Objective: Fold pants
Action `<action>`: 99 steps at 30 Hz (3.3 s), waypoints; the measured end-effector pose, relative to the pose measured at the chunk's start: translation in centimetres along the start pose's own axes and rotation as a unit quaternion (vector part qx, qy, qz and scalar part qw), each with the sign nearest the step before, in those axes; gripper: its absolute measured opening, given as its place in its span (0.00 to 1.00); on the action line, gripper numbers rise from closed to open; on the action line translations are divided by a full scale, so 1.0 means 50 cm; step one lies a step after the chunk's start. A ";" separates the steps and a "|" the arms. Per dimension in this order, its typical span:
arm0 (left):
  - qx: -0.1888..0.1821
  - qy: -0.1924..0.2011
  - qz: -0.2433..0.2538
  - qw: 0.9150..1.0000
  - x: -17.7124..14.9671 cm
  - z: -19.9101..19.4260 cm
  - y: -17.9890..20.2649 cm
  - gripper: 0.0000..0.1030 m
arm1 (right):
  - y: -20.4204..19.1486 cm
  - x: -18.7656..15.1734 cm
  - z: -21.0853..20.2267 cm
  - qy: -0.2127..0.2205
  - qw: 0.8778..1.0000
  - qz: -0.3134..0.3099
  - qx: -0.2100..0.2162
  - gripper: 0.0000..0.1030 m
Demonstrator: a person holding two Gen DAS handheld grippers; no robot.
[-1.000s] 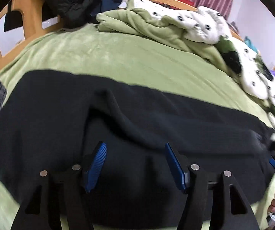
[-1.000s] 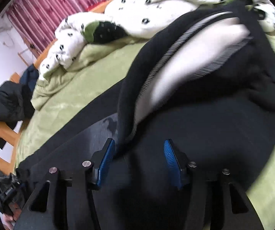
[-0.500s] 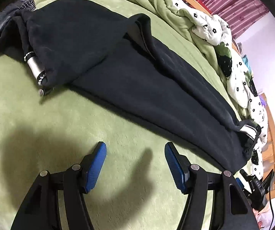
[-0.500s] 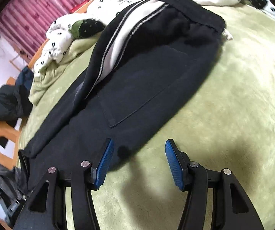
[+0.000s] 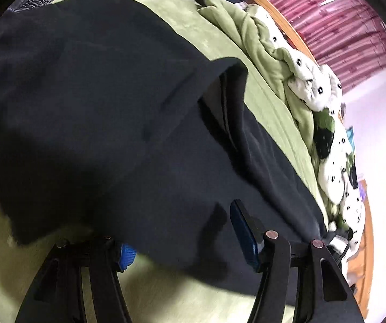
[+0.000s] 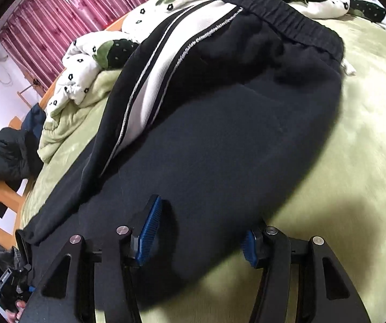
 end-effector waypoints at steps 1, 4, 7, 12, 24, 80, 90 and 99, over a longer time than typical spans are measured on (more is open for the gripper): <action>0.003 0.000 -0.006 1.000 0.007 0.005 0.000 0.48 | 0.005 0.010 0.009 0.002 1.000 0.012 0.001 0.34; 0.055 0.011 -0.013 0.998 0.012 0.017 -0.007 0.22 | 0.028 0.033 0.030 -0.004 0.998 0.059 0.025 0.15; 0.078 0.032 0.009 0.996 0.004 0.008 0.008 0.15 | 0.011 0.039 0.006 0.007 0.998 0.052 0.019 0.10; 0.067 0.036 0.009 0.997 -0.015 -0.021 0.004 0.13 | -0.007 0.054 -0.070 0.024 0.998 0.026 0.045 0.04; 0.040 -0.004 0.112 0.993 -0.263 -0.157 -0.044 0.13 | 0.111 -0.033 -0.333 0.042 0.997 0.015 0.057 0.04; 0.143 0.103 0.159 0.971 -0.340 -0.373 -0.250 0.53 | 0.222 -0.029 -0.565 0.120 0.985 -0.012 -0.124 0.49; 0.118 0.115 0.157 0.974 -0.228 -0.365 -0.228 0.11 | -0.038 -0.087 -0.452 0.070 0.985 -0.131 -0.086 0.50; 0.124 0.179 0.218 0.951 -0.146 -0.388 -0.124 0.09 | -0.186 -0.141 -0.375 0.038 0.981 -0.181 -0.050 0.50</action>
Point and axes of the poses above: each gripper's, at about its wrist camera, not at the fingertips, and z roughly the way its jaws point, y to its right, x to its top, the point moved 5 cm from there along z, roughly the way its jaws point, and after that the axes turned 11 degrees about x, right-handed, at the moved point
